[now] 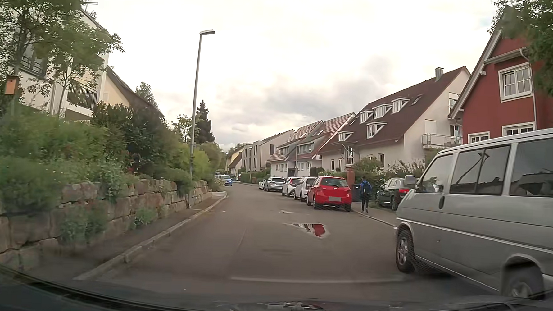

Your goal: Follow the waypoints while adhering to traffic rules and regulations

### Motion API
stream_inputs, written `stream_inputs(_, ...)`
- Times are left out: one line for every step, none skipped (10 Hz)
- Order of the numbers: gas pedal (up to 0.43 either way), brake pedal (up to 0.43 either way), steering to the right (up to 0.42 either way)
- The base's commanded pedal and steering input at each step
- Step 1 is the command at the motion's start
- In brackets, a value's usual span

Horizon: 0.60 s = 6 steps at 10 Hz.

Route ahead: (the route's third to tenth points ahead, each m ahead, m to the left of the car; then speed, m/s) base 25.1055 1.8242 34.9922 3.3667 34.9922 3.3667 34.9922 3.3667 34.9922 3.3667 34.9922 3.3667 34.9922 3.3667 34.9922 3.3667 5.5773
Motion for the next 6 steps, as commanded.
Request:
stream_inputs(0.059, 0.0, -0.038)
stream_inputs(0.059, 0.0, -0.045)
stream_inputs(0.059, 0.0, -0.046)
stream_inputs(0.059, 0.0, -0.045)
stream_inputs(0.059, 0.0, -0.048)
stream_inputs(0.047, 0.0, -0.053)
